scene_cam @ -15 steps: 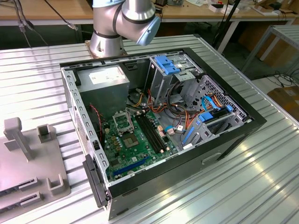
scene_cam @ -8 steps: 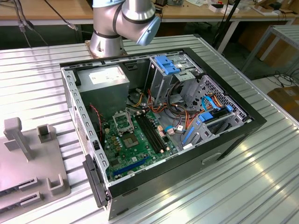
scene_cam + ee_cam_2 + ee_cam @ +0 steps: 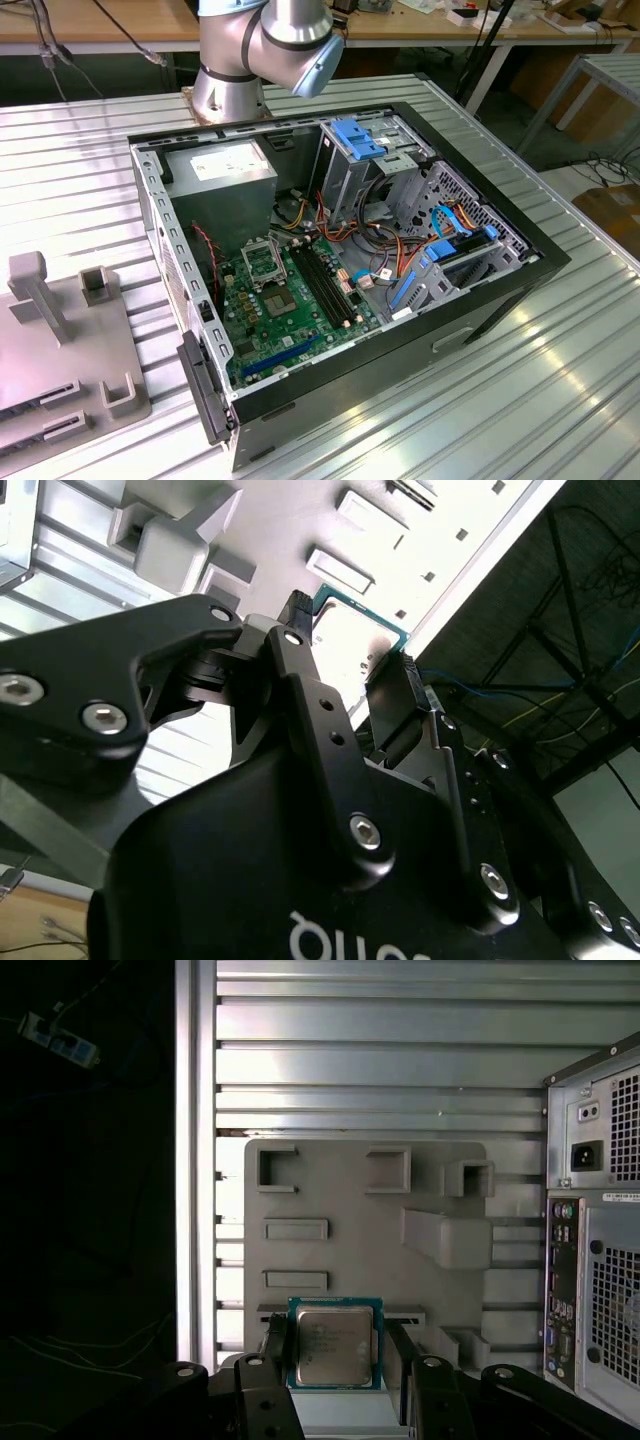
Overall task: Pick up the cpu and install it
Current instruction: 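Pick up the cpu and move it towards the insertion slot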
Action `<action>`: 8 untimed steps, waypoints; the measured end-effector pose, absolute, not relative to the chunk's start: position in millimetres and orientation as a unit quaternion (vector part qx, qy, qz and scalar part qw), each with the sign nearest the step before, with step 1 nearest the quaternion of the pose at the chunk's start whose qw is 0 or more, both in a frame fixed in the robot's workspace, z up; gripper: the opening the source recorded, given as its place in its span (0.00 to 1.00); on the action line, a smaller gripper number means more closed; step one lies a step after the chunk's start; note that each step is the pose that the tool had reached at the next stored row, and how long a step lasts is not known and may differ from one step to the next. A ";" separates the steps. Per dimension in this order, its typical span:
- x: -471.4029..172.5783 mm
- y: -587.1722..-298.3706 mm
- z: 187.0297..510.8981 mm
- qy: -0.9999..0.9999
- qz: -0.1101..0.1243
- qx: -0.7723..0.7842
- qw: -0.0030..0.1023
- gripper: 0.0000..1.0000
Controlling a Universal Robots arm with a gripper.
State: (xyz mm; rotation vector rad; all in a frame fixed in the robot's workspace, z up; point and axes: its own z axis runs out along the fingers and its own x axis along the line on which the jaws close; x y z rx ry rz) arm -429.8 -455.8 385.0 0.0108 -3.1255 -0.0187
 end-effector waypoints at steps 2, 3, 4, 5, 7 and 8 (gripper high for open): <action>-429.1 -455.7 385.1 -1.000 -0.006 0.003 0.008 0.47; -428.8 -455.8 385.0 -1.000 -0.006 0.003 0.008 0.47; -428.4 -455.7 385.1 -1.000 -0.006 0.003 0.008 0.47; -427.8 -455.8 385.1 -1.000 -0.006 0.004 0.008 0.47; -426.6 -455.8 385.1 -1.000 -0.006 0.003 0.008 0.47; -426.3 -455.8 385.1 -1.000 -0.006 0.004 0.008 0.47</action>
